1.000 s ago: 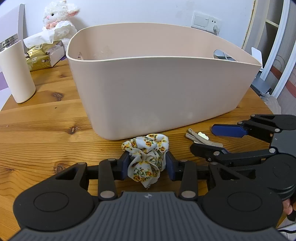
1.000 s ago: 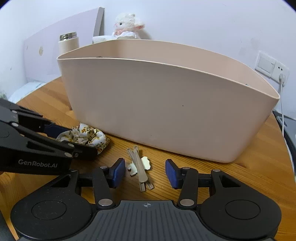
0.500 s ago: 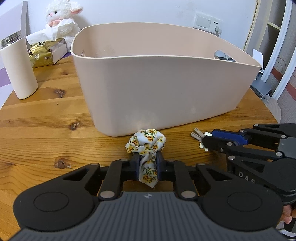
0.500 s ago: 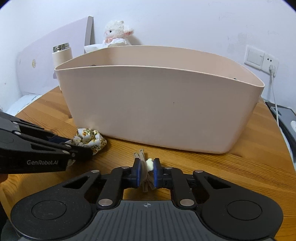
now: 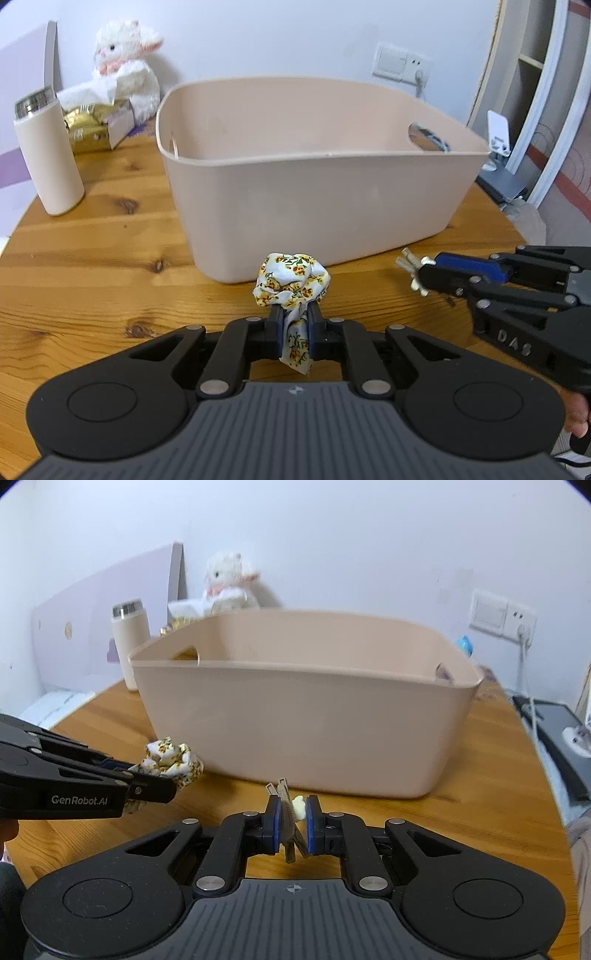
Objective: Organize objects
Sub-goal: 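Lift the scrunchie and keys over the bin rim with both grippers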
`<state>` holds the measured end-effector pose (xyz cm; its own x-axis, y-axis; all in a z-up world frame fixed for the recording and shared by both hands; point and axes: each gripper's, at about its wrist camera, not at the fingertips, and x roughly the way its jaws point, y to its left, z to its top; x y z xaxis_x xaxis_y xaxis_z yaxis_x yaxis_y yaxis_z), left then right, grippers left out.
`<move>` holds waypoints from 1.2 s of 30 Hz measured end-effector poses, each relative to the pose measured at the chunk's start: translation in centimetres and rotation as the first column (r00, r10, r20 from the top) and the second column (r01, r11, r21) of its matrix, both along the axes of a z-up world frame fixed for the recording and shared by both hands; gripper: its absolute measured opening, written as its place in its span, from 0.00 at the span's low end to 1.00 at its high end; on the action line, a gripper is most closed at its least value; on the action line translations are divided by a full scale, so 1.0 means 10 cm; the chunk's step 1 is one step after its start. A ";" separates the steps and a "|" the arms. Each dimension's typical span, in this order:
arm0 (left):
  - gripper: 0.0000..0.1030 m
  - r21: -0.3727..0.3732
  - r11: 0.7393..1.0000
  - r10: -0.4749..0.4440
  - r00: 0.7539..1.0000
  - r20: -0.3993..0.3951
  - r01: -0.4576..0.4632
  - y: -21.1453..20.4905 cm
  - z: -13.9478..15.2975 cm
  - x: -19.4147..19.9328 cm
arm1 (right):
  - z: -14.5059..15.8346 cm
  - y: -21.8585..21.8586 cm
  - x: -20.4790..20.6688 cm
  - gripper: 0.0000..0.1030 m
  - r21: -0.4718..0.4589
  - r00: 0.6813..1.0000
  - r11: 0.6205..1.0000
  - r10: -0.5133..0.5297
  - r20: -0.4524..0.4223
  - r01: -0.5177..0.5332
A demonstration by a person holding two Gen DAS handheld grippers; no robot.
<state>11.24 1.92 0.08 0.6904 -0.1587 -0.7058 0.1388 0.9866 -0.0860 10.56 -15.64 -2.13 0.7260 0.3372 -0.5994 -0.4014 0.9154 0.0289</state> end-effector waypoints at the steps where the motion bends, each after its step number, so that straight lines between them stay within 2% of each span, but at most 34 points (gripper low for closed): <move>1: 0.13 -0.001 1.000 -0.004 1.000 0.009 0.004 0.00 0.04 -0.03 | 0.05 0.01 0.00 0.11 0.003 1.000 1.000 -0.004 0.012 0.004; 13: 0.13 -0.014 0.999 -0.035 0.987 0.159 0.038 -0.04 0.70 -0.23 | 0.74 -0.20 -0.09 0.12 0.060 0.982 0.996 -0.069 0.175 0.059; 17: 0.13 0.004 0.999 -0.045 0.977 0.207 0.045 -0.08 0.90 -0.13 | 0.89 -0.30 0.00 0.12 0.085 0.974 0.993 -0.093 0.207 0.077; 22: 0.13 0.015 1.000 -0.028 0.973 0.230 0.025 -0.11 1.01 0.18 | 1.02 -0.33 0.23 0.12 0.099 0.965 0.990 -0.125 0.230 0.105; 28: 0.13 0.030 0.999 0.015 0.981 0.194 -0.021 -0.13 0.93 0.64 | 1.06 -0.29 0.54 0.12 0.086 0.959 0.987 -0.153 0.240 0.136; 36: 0.14 0.065 0.997 0.037 0.996 0.077 -0.042 -0.14 0.62 1.13 | 0.81 -0.17 0.97 0.12 0.038 0.968 0.982 -0.191 0.164 0.187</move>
